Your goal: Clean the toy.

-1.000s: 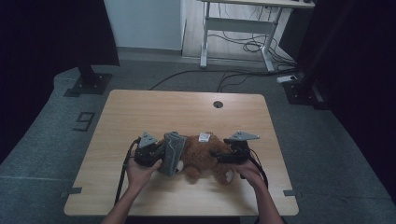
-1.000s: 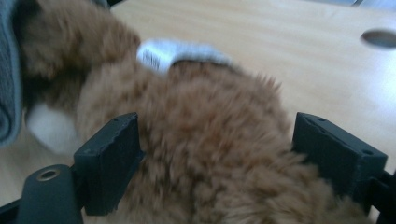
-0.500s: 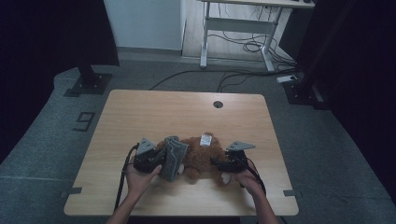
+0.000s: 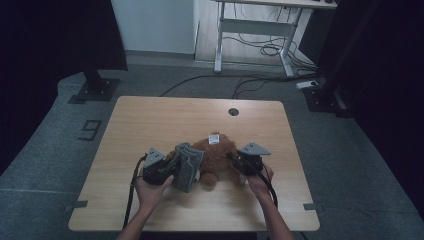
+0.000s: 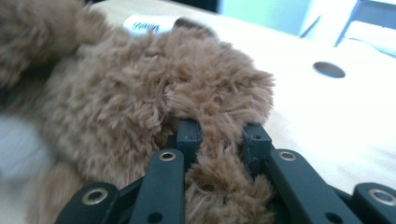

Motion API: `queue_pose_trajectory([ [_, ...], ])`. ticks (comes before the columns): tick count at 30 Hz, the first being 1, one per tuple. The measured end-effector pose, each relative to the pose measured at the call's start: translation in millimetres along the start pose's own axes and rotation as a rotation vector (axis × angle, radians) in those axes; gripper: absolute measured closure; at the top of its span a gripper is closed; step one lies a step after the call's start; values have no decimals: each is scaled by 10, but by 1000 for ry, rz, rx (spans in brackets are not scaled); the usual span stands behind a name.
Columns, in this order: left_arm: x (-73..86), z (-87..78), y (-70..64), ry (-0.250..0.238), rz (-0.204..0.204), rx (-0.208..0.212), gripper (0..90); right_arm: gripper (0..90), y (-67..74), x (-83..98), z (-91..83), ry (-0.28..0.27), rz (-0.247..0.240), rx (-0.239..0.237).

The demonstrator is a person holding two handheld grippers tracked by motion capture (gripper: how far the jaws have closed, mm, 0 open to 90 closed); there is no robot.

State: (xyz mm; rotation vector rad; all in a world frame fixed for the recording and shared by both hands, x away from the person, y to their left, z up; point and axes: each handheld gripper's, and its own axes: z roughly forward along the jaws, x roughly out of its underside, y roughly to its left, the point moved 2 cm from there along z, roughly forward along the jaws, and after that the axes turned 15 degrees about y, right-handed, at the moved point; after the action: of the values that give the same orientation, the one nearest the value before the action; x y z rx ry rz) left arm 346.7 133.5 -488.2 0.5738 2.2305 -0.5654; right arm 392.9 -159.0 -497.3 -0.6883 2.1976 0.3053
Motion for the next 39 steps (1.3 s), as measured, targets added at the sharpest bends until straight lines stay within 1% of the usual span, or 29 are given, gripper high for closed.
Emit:
queue_pose_trajectory([
  [2,-34,92,-14,-5,-22,31,801,743,-91,-69,78,-6,25,26],
  [3,-48,127,-31,-4,-24,33,801,743,-132,-84,111,-10,33,42],
  [5,-65,151,-66,0,-15,24,801,740,-188,-77,145,-15,34,40],
  [7,-45,126,-83,11,3,25,800,736,-195,-16,139,-22,19,31],
  [10,-29,38,-77,20,-2,47,796,732,-168,135,57,-48,-8,-3],
  [11,-41,-14,-72,22,2,49,794,729,-156,175,35,-52,-19,-10],
  [13,-93,-133,-54,15,8,46,794,725,-119,279,-14,-56,-38,-41],
  [15,-196,-272,-15,-8,10,35,795,721,-70,369,-59,-63,-61,-67],
  [16,-240,-314,2,-16,11,31,795,719,-46,408,-83,-65,-70,-76],
  [19,-442,-440,67,-45,3,16,794,717,2,479,-117,-74,-89,-78],
  [21,-571,-466,104,-51,1,-1,794,716,28,536,-123,-84,-96,-82],
  [23,-684,-429,144,-42,-13,1,793,715,46,589,-133,-92,-100,-90],
  [25,-735,-377,166,-35,-26,9,791,713,55,624,-146,-94,-102,-95],
  [26,-748,-346,180,-33,-40,19,789,713,58,641,-151,-97,-107,-97],
  [27,-750,-310,191,-30,-50,20,789,713,63,656,-157,-98,-108,-98],
  [28,-740,-251,188,-10,-50,14,788,712,67,672,-161,-98,-109,-100],
  [30,-705,-148,160,39,-36,21,788,711,76,695,-166,-101,-112,-105],
  [32,-641,-20,95,87,-13,24,788,709,80,699,-173,-98,-116,-104],
  [34,-590,70,35,116,7,25,788,703,86,700,-177,-98,-116,-102],
  [36,-553,121,-11,136,29,10,789,682,95,699,-188,-97,-111,-100],
  [37,-528,142,-28,145,41,0,790,657,100,698,-197,-95,-109,-98],
  [38,-496,162,-41,158,49,-1,791,612,99,696,-215,-89,-111,-96],
  [39,-460,177,-49,169,56,4,791,559,96,696,-235,-88,-102,-99],
])
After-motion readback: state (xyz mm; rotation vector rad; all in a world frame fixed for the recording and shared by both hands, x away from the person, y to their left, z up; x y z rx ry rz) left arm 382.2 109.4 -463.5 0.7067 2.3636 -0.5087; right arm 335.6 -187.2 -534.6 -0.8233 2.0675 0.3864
